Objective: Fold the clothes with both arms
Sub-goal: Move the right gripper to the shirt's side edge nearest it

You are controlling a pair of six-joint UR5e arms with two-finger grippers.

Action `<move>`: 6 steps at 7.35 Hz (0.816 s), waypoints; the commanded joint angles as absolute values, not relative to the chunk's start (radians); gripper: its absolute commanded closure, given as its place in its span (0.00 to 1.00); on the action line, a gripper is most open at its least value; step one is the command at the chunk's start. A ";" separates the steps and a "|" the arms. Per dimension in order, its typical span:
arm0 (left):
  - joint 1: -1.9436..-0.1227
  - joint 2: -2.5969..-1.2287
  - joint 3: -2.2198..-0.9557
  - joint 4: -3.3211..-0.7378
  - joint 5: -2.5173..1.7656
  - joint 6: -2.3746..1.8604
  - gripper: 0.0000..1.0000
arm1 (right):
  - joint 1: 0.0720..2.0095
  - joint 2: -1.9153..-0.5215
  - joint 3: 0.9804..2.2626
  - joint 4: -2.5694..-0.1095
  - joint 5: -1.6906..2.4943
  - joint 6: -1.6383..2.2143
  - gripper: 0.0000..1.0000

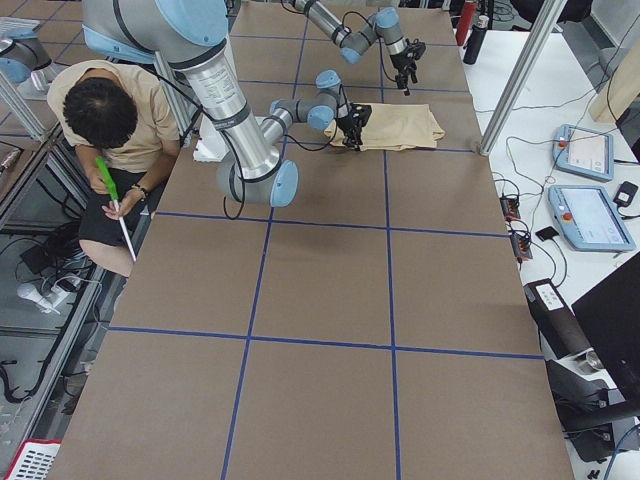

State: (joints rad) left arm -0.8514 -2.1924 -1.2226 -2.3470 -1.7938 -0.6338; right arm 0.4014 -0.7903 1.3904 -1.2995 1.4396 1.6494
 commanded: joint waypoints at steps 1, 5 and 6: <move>-0.850 -2.192 -1.223 -2.347 -1.792 -0.635 0.00 | 0.400 -0.788 1.391 -1.301 1.439 1.638 1.00; -0.845 -2.192 -1.223 -2.352 -1.790 -0.637 0.00 | 0.414 -0.912 1.544 -1.301 1.450 1.635 1.00; -0.844 -2.192 -1.223 -2.353 -1.790 -0.659 0.00 | 0.408 -1.024 1.666 -1.301 1.442 1.637 1.00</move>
